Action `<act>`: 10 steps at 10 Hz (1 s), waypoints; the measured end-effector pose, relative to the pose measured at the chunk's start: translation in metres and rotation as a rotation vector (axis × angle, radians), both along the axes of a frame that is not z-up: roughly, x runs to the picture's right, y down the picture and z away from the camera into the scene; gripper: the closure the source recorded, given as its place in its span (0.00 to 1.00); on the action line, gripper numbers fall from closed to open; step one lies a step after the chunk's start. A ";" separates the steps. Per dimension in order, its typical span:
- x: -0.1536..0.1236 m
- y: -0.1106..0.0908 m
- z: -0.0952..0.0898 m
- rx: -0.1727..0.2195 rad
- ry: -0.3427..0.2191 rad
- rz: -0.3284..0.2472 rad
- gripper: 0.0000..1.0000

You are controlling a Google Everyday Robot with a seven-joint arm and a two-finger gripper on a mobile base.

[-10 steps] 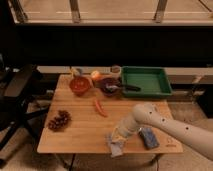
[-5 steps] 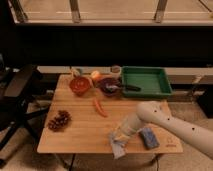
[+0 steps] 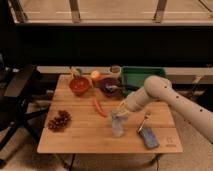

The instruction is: Wipe red bowl with towel

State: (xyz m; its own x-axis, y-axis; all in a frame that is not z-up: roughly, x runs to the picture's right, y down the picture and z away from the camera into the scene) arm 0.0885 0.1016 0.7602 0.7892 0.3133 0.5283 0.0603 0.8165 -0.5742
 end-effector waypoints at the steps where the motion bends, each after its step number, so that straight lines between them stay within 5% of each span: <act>1: 0.001 -0.018 0.001 0.017 -0.017 0.018 1.00; 3: 0.004 -0.038 0.003 0.037 -0.034 0.041 1.00; 6: 0.003 -0.038 0.003 0.042 -0.032 0.037 1.00; 10: -0.041 -0.087 -0.002 0.203 -0.118 -0.046 1.00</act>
State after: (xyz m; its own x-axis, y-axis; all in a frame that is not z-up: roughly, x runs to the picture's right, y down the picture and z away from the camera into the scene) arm 0.0471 0.0149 0.7581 0.7290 0.1565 0.6664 0.1571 0.9093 -0.3853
